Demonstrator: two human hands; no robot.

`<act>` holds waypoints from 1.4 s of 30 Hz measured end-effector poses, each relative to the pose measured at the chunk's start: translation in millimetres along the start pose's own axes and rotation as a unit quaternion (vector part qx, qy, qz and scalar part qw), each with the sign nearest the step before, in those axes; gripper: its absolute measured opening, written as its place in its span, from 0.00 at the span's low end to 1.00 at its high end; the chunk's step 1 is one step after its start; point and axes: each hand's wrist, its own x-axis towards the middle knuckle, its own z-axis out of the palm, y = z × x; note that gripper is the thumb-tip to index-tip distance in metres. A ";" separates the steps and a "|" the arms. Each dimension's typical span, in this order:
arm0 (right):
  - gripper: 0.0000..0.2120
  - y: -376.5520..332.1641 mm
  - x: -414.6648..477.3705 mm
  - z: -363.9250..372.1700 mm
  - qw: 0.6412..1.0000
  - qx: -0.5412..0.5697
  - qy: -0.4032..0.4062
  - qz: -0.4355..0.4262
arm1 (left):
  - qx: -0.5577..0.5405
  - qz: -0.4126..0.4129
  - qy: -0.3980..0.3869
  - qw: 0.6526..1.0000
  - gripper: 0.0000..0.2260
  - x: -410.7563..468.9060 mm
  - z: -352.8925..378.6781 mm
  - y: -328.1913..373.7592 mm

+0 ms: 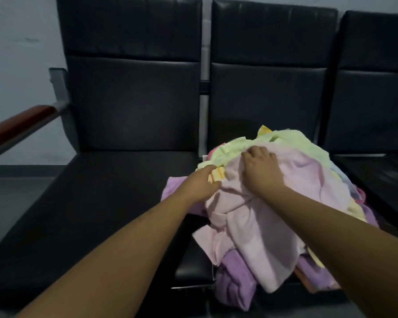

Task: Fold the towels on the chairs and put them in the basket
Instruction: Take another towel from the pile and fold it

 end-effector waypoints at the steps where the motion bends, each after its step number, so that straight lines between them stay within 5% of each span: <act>1: 0.23 0.1 3.1 3.2 1.000 0.005 0.021 0.008 | -0.031 0.003 -0.013 0.999 0.28 7.4 14.7 2.6; 4: 0.19 2.5 15.3 6.3 0.998 0.010 0.051 0.033 | -0.028 0.026 -0.028 0.999 0.23 23.4 47.4 5.1; 8: 0.10 13.9 21.6 5.9 0.996 0.060 0.070 0.010 | -0.054 0.032 0.065 0.996 0.07 26.6 47.6 0.7; 13: 0.13 16.6 8.4 -11.8 0.981 0.166 0.099 -0.018 | -0.166 0.009 0.157 0.974 0.07 4.9 4.1 8.2; 17: 0.24 14.0 -16.3 -29.1 0.991 0.115 0.010 -0.075 | -0.230 0.003 0.199 0.953 0.09 -23.6 -38.6 25.8; 22: 0.07 5.8 -32.0 -59.7 0.989 0.141 -0.023 -0.036 | -0.255 -0.006 0.242 0.936 0.08 -58.2 -78.9 30.8; 29: 0.05 -62.4 -35.1 -127.4 0.871 0.489 0.049 0.003 | -0.249 -0.027 0.313 0.916 0.07 -99.4 -112.0 16.9; 34: 0.08 -117.5 -53.0 -123.7 0.743 0.664 -0.018 0.088 | -0.277 -0.016 0.213 0.937 0.26 -134.4 -101.0 -6.9; 38: 0.05 -148.2 -70.8 -87.4 0.726 0.669 -0.122 0.101 | -0.181 -0.014 0.115 0.977 0.11 -145.6 -96.4 -41.4; 42: 0.05 -151.6 -68.7 -60.6 0.791 0.590 -0.152 0.057 | -0.104 -0.043 0.157 0.981 0.09 -146.6 -111.2 -63.7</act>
